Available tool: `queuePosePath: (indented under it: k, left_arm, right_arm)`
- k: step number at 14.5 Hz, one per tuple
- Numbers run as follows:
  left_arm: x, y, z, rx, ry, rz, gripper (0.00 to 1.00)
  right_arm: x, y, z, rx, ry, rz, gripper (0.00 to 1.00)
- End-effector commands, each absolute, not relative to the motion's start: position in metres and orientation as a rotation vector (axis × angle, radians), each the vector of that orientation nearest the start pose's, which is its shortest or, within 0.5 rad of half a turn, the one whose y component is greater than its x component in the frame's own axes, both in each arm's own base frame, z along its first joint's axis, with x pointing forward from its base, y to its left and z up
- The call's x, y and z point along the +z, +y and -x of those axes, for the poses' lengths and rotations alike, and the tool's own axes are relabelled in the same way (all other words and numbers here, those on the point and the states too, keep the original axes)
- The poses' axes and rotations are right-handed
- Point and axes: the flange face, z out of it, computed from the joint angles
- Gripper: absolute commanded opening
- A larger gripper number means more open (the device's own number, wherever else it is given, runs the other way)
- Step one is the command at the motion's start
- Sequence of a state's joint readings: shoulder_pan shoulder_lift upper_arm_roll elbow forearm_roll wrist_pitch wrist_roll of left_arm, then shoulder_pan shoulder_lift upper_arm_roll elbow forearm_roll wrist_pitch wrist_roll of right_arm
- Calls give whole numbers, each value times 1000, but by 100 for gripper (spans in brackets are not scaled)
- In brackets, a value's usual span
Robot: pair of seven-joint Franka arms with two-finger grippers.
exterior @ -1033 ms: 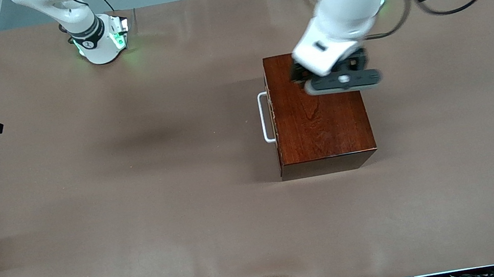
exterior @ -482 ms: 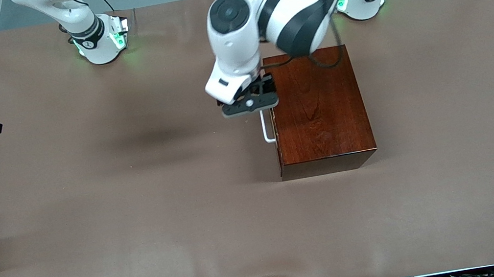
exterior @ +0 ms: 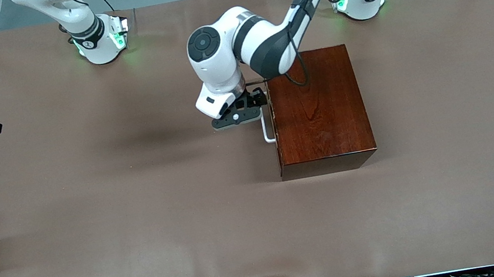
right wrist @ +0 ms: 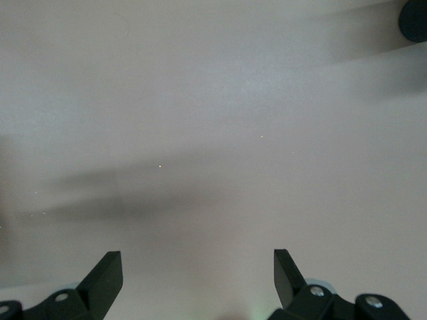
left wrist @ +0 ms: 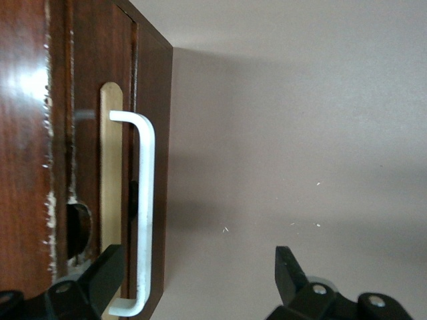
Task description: Open drawer, take yellow block, close drawer
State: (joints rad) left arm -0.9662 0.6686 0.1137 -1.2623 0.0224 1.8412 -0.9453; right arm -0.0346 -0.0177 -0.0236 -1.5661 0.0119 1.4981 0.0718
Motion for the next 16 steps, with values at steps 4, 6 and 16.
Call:
queuePosePath:
  k: [4, 6, 16]
  left_arm:
    - [336, -558, -470, -63, -95, 2949, 100]
    - [320, -557, -471, -66, -75, 2918, 100]
    - [294, -562, -468, -50, -75, 2905, 100]
  right_arm:
    - [638, -29, -536, 63, 190, 3130, 100]
    - [638, -32, -536, 63, 197, 3130, 100]
    - [638, -32, -536, 63, 197, 3130, 100]
